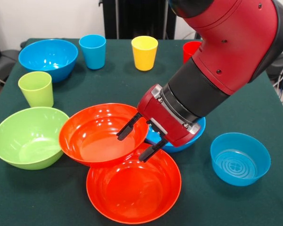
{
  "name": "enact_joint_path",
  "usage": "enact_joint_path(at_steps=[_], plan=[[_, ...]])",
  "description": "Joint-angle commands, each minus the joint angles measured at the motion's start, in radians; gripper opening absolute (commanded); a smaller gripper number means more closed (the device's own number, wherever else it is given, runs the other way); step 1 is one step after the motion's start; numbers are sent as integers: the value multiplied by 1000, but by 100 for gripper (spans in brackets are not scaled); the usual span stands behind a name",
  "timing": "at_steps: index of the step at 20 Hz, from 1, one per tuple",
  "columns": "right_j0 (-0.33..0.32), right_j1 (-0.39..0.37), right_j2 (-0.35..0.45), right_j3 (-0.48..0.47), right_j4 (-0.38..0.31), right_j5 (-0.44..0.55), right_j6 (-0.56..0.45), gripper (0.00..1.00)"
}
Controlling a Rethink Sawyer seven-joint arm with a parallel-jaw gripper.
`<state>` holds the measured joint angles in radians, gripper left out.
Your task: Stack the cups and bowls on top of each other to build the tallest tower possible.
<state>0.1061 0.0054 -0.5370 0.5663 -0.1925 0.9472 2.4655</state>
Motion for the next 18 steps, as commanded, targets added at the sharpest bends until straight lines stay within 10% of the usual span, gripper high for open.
enact_joint_path(at_steps=[1, 18], plan=[[-28, 2, 69, 64, -7, 10, -22, 100], [-35, 4, 92, 98, 13, 14, -12, 100]])
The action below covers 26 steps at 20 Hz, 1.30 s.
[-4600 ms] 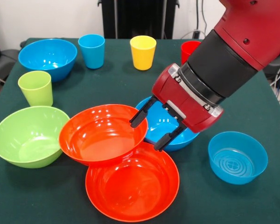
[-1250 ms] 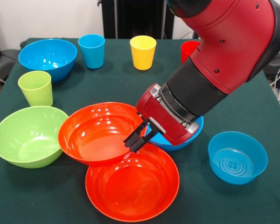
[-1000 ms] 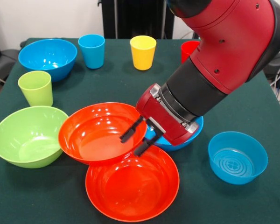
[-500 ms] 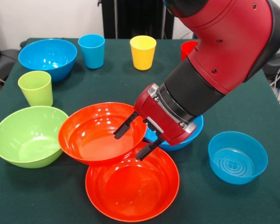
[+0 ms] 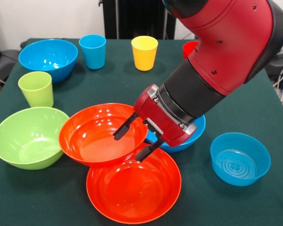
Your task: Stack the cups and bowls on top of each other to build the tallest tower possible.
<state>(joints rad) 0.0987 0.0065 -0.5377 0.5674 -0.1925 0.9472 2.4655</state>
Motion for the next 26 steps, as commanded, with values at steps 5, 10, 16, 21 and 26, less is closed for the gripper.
enact_joint_path(at_steps=[5, 10, 16, 21, 26], plan=[[-31, 7, 98, 119, 9, -22, 5, 100], [-33, 9, 101, 129, 8, -43, 17, 100], [-35, 15, 104, 142, 4, -80, 34, 100], [-33, 21, 102, 145, 6, -95, 43, 100], [-29, 22, 93, 150, 1, -113, 44, 0]])
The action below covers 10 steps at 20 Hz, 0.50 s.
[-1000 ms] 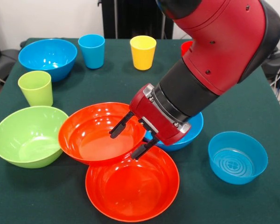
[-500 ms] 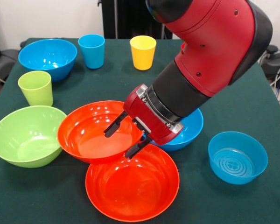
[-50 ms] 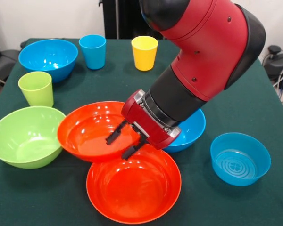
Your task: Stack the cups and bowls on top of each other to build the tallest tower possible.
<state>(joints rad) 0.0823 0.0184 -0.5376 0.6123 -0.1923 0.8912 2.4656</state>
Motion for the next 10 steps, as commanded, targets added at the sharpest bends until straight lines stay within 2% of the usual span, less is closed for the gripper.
enact_joint_path(at_steps=[1, 10], plan=[[-12, 10, 93, 106, 0, -59, 43, 0], [-16, 14, 88, 85, 12, -22, 43, 0]])
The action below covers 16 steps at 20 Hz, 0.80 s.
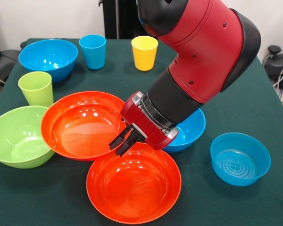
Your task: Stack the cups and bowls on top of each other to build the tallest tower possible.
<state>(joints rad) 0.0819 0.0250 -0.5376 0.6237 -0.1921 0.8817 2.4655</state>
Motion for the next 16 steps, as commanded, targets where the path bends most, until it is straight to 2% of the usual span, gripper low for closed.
enact_joint_path(at_steps=[1, 9, 16], plan=[[-15, 7, 87, 75, 11, -14, 43, 0], [-12, -1, 81, 67, 15, 8, 42, 0], [4, -27, 51, 23, 20, 110, 20, 0]])
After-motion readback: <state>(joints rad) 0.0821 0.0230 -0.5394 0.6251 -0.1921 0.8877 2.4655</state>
